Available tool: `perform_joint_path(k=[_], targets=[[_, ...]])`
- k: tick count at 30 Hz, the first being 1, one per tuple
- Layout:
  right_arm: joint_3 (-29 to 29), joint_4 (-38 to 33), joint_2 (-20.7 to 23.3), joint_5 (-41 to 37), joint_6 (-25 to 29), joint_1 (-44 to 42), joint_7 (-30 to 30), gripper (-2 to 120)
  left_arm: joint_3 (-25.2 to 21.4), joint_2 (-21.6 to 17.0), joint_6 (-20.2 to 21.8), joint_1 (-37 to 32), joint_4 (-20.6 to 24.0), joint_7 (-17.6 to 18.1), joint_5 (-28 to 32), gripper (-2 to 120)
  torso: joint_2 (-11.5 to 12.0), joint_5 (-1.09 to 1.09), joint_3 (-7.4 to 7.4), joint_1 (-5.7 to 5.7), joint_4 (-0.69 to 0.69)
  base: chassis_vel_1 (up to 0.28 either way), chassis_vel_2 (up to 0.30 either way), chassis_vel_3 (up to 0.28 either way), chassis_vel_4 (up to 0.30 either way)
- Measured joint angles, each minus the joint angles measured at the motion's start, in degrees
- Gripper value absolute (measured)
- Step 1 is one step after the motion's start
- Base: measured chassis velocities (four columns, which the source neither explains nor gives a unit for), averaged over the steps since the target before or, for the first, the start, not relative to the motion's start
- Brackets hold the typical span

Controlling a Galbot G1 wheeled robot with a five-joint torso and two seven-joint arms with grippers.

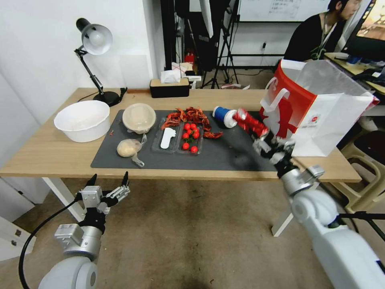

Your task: Pick up the trash from the table and place it into the takeout bag.

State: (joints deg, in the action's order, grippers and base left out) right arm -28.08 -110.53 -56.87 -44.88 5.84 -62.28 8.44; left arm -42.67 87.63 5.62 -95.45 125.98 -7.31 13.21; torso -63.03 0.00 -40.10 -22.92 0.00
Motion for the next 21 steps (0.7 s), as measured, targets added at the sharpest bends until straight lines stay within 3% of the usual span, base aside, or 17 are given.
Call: perform_joint_path(k=[6, 10, 12, 13, 15, 21], targets=[[-3.3, -2.2, 4.3, -5.2, -1.9, 7.0, -7.2, 51, 0.0, 0.1, -0.2, -0.1, 0.0, 0.0, 0.0, 100, 0.0, 0.0, 0.0, 0.0, 0.0, 0.0, 0.0, 0.0, 0.0], [-5.6, -0.4, 7.0, -6.3, -6.1, 11.8, -15.4, 51, 0.1, 0.2, -0.5, -0.2, 0.1, 0.0, 0.0, 100, 0.0, 0.0, 0.0, 0.0, 0.0, 0.0, 0.0, 0.0, 0.0], [-6.4, 1.8, 8.3, -6.3, -10.5, 14.4, -22.6, 51, 0.1, 0.3, -0.7, -0.3, 0.1, 0.0, -0.1, 100, 0.0, 0.01, 0.0, 0.0, 0.0, 0.0, 0.0, 0.0, 0.0], [-6.4, 1.8, 8.3, -6.3, -10.5, 14.4, -22.6, 51, 0.1, 0.3, -0.7, -0.3, 0.1, 0.0, -0.1, 100, 0.0, 0.01, 0.0, 0.0, 0.0, 0.0, 0.0, 0.0, 0.0], [-6.8, 3.4, 8.8, -6.2, -15.1, 15.8, -29.8, 51, 0.1, 0.4, -0.8, -0.3, 0.2, 0.0, -0.2, 100, 0.0, 0.02, 0.0, 0.0, 0.0, 0.0, 0.0, 0.0, 0.0], [-6.8, 3.4, 8.5, -6.7, -21.2, 16.1, -37.7, 51, 0.4, 0.7, -0.9, -0.4, 0.2, -0.1, -0.9, 100, 0.0, 0.01, 0.0, 0.0, 0.0, 0.0, 0.0, 0.0, 0.0]])
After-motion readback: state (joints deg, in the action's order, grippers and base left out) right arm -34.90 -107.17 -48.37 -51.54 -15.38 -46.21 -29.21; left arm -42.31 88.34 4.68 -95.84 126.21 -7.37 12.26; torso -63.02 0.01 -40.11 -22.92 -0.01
